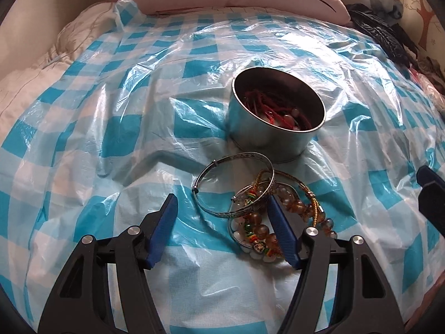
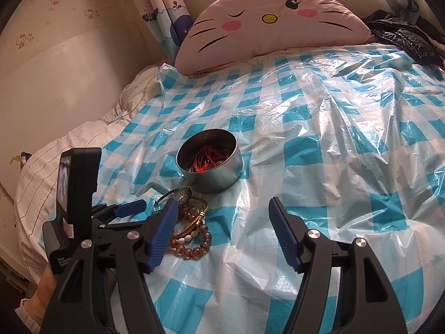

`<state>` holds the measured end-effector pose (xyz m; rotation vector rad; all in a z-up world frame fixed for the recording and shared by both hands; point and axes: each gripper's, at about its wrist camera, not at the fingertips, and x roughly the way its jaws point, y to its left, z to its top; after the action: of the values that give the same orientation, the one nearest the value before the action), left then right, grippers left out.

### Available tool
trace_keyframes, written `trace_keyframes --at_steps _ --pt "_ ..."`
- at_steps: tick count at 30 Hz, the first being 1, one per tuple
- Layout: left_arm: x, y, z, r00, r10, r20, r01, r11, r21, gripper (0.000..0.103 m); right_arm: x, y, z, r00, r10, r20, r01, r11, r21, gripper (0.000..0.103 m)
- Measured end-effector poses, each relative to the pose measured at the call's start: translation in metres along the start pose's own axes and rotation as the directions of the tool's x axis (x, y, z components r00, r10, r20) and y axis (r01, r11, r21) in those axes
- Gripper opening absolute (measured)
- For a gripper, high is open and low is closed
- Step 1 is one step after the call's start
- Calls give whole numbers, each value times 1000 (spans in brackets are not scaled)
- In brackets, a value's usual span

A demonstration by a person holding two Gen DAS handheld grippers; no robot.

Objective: Organize jewelry
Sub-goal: 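Move the open left gripper back over the remaining bangles and beads, then close the left gripper on the thin silver wire bangle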

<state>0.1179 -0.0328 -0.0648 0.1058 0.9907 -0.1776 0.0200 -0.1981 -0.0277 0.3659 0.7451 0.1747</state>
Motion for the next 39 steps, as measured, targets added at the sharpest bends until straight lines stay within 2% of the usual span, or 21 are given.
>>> trace_keyframes --at_steps 6,10,11,13,16,24,26,28,30,32,39 --pt "-7 42 1 1000 0 31 5 985 -174 59 19 5 -3 996 19 -88 -21 1000 -19 66" --pt "-8 58 0 999 -19 33 26 974 -226 59 40 14 -5 981 83 -174 -93 995 -49 65" --pt "-9 59 2 999 -17 42 26 974 -226 59 44 18 -5 978 100 -183 -113 992 -62 64" --pt "-10 57 5 999 1 52 10 978 -208 59 53 25 -5 968 127 -215 -146 986 -76 52" --pt "-7 53 12 998 20 53 -10 986 -169 59 67 30 0 957 149 -248 -171 983 -68 42" --pt "12 46 31 999 37 35 -34 997 -70 59 106 34 5 931 119 -344 -137 990 -27 38" --pt "19 44 34 999 38 29 -37 998 -47 59 111 31 4 927 125 -353 -139 990 -15 33" --pt "26 43 35 999 30 13 -30 999 -35 59 109 27 4 930 134 -342 -144 990 -4 21" --pt "33 44 33 1000 18 -11 -18 999 -34 49 105 23 5 934 149 -324 -154 988 10 15" --pt "37 42 29 999 17 -34 -18 1000 -21 35 101 20 5 939 155 -307 -157 987 17 12" --pt "30 45 22 999 13 -30 -13 1000 -5 16 67 1 6 960 177 -215 -158 982 103 9"
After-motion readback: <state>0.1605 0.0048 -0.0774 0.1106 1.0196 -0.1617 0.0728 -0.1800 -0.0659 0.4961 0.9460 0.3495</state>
